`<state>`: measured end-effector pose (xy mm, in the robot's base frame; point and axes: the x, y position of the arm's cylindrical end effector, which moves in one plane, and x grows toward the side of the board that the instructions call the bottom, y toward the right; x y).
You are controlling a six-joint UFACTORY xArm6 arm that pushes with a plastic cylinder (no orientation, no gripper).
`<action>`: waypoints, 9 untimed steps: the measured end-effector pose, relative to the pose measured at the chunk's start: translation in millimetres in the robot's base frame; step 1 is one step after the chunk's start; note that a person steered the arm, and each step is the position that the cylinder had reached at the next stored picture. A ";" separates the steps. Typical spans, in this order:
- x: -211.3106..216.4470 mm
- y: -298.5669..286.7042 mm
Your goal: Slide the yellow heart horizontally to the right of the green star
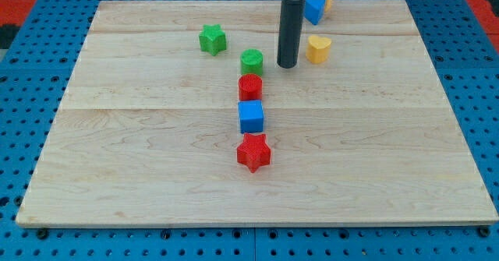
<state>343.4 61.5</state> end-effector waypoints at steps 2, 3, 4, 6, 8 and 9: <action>-19.7 46.3; 4.9 48.0; 10.2 85.9; -8.5 69.5; -9.7 69.2; -10.4 69.5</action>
<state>333.0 131.1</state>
